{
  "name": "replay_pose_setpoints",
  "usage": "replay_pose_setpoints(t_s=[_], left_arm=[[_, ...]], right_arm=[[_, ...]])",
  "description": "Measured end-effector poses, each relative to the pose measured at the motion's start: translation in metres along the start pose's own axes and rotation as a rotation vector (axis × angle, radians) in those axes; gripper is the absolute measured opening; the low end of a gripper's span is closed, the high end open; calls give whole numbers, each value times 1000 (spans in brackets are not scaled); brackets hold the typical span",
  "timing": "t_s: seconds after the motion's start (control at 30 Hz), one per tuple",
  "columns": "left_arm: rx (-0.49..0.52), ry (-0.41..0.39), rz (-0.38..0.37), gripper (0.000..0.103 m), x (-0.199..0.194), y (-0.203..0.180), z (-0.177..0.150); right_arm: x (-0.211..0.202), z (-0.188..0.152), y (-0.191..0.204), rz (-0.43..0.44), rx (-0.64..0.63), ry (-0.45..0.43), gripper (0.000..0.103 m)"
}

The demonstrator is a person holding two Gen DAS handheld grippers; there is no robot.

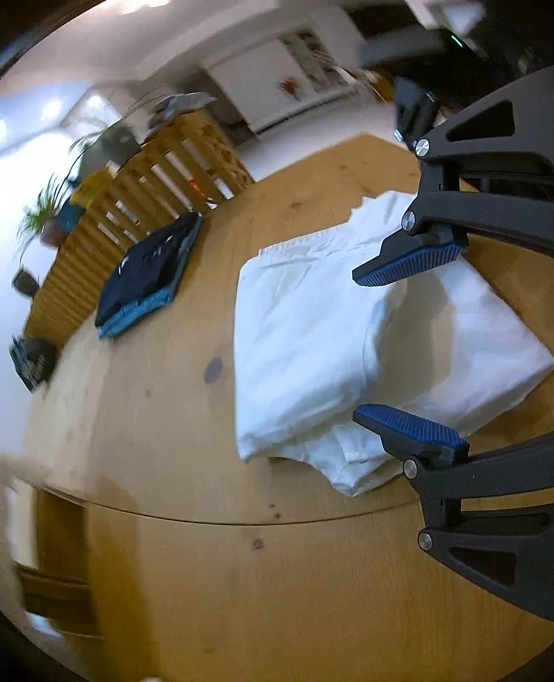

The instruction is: Fold clothes

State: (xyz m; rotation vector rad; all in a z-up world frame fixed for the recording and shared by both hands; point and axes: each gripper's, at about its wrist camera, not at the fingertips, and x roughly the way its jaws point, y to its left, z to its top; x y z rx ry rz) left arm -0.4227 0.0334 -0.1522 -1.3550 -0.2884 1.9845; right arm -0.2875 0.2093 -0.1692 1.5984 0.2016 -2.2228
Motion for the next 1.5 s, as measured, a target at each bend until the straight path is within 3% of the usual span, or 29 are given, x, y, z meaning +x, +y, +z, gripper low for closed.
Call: replay_pose_setpoints(t_s=[0.03,0.1,0.13,0.17,0.2,0.3,0.53,0.7,0.77,0.97,1.17,1.27,1.43,1.5], left_arm=[[-26,-1,-4,55,2,5,1],[-13,1,9,49,5,5,1],[4,3,16,44,6,4,1],[20,4,23,29,7,2,1],[41,4,32,22,8,-1,1],[135,-4,67,15,6,-19,2],[241,-8,87,15,-14,-59,1],[284,16,68,15,-10,-79,-27],[296,32,59,15,-6,-85,-40],[213,165,35,18,27,-55,-76],[243,112,94,25,-3,-46,-70],[286,143,175,25,9,-35,-65],[285,142,207,7,20,-10,-51],[248,144,167,3,20,3,-43]], right_arm=[[4,1,-4,20,17,10,45],[6,4,-13,25,37,27,16],[5,6,-17,12,38,27,13],[3,7,-20,-2,39,27,8],[-2,9,-22,-12,34,21,7],[-24,16,-23,-51,2,-10,6],[-88,32,-21,-234,-130,-62,6],[-124,32,-32,-334,-179,-88,6],[-114,23,-39,-324,-179,-52,6],[-52,-6,-48,-303,-198,107,5],[-26,-22,-54,-300,-208,214,6],[-29,-23,-51,-324,-214,205,6],[-30,-23,-52,-356,-214,189,4],[-24,-27,-48,-328,-224,210,4]])
